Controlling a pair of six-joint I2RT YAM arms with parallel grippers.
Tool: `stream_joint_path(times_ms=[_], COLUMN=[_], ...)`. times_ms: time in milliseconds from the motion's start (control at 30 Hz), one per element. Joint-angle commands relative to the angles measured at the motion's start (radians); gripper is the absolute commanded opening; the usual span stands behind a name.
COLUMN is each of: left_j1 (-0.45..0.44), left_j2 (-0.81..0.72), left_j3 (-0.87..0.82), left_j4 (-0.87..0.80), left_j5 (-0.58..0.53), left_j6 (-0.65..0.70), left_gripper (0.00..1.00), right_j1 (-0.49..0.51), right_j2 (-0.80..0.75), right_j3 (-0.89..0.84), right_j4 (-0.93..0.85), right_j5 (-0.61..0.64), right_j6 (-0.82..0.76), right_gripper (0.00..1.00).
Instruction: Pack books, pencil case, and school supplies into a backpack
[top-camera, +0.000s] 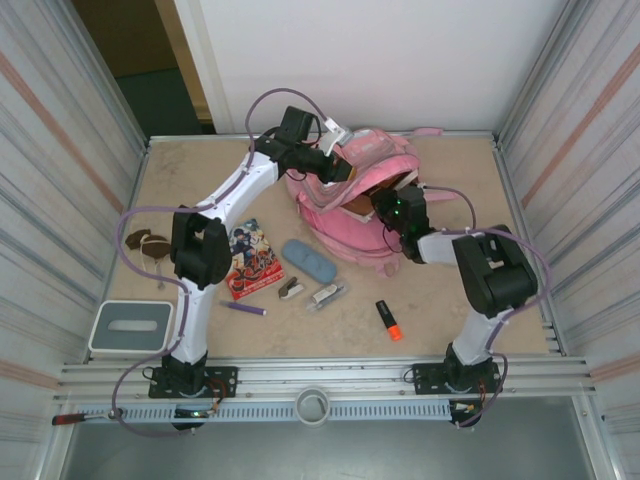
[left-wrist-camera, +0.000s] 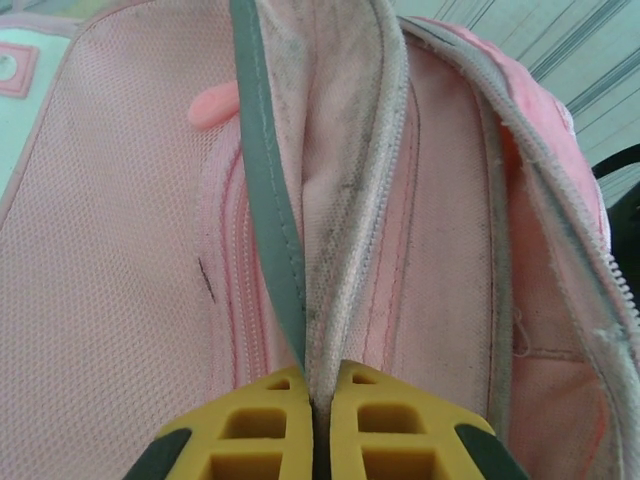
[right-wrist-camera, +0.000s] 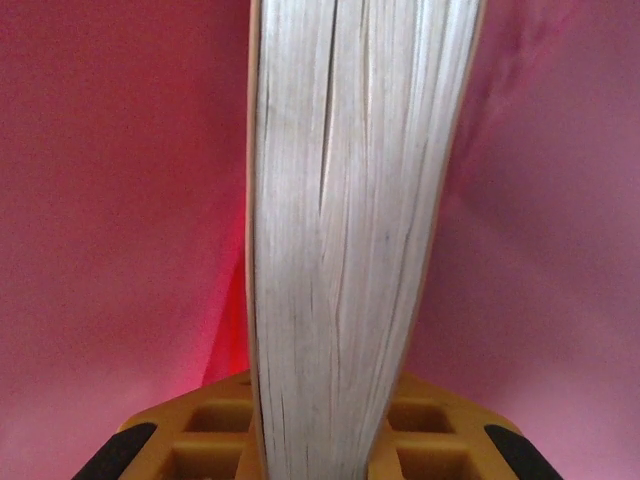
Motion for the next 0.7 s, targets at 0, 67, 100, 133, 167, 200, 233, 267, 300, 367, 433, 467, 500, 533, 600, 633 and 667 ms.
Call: stream_joint_path(times_ms=[0,67,100,133,167,200,233,267,300,367,433,467,500,533,600,633,667], left_j1=[0.001,0.001,0.001,0.001,0.001,0.001,0.001,0.001,0.002,0.007,0.012,0.016,0.019,0.021,0.024,0.024,0.023], left_j2=[-0.020,-0.016,-0.013,-0.010,-0.007,-0.003,0.000,0.003,0.004,0.009,0.012,0.015,0.019,0.025,0.036,0.042,0.051], left_j3=[0.073,0.077,0.078,0.081,0.085,0.090,0.094,0.099,0.100,0.100,0.100,0.100,0.099,0.101,0.101,0.099,0.098], left_j4=[0.064,0.065,0.065,0.063,0.061,0.056,0.053,0.050,0.049,0.054,0.063,0.070,0.077,0.083,0.087,0.089,0.091], left_j5=[0.108,0.109,0.113,0.113,0.111,0.109,0.108,0.104,0.102,0.095,0.093,0.092,0.090,0.087,0.074,0.065,0.056], left_j6=[-0.016,-0.018,-0.018,-0.016,-0.015,-0.013,-0.012,-0.010,-0.010,-0.016,-0.029,-0.037,-0.043,-0.051,-0.061,-0.061,-0.065], left_gripper=[0.00,0.00,0.00,0.00,0.00,0.00,0.00,0.00,0.00,0.00,0.00,0.00,0.00,0.00,0.00,0.00,0.00], right_j1=[0.030,0.041,0.045,0.046,0.045,0.044,0.039,0.031,0.027,0.007,-0.009,-0.019,-0.026,-0.035,-0.050,-0.055,-0.060], right_j2=[0.076,0.140,0.164,0.186,0.202,0.207,0.204,0.188,0.170,0.115,0.052,0.013,-0.022,-0.065,-0.161,-0.213,-0.265], right_j3=[0.107,0.162,0.183,0.209,0.226,0.231,0.235,0.231,0.221,0.175,0.118,0.081,0.053,0.020,-0.040,-0.069,-0.094], right_j4=[0.194,0.199,0.189,0.176,0.160,0.141,0.111,0.077,0.046,0.006,-0.029,-0.043,-0.058,-0.083,-0.136,-0.168,-0.203], right_j5=[0.168,0.173,0.175,0.167,0.149,0.137,0.118,0.096,0.085,0.051,0.020,0.007,-0.004,-0.020,-0.036,-0.040,-0.041], right_j6=[0.061,0.071,0.076,0.074,0.072,0.066,0.047,0.025,0.013,-0.030,-0.048,-0.090,-0.107,-0.127,-0.167,-0.192,-0.222], right_gripper=[0.02,0.08,0.11,0.16,0.22,0.28,0.35,0.39,0.41,0.49,0.54,0.56,0.57,0.58,0.60,0.60,0.61])
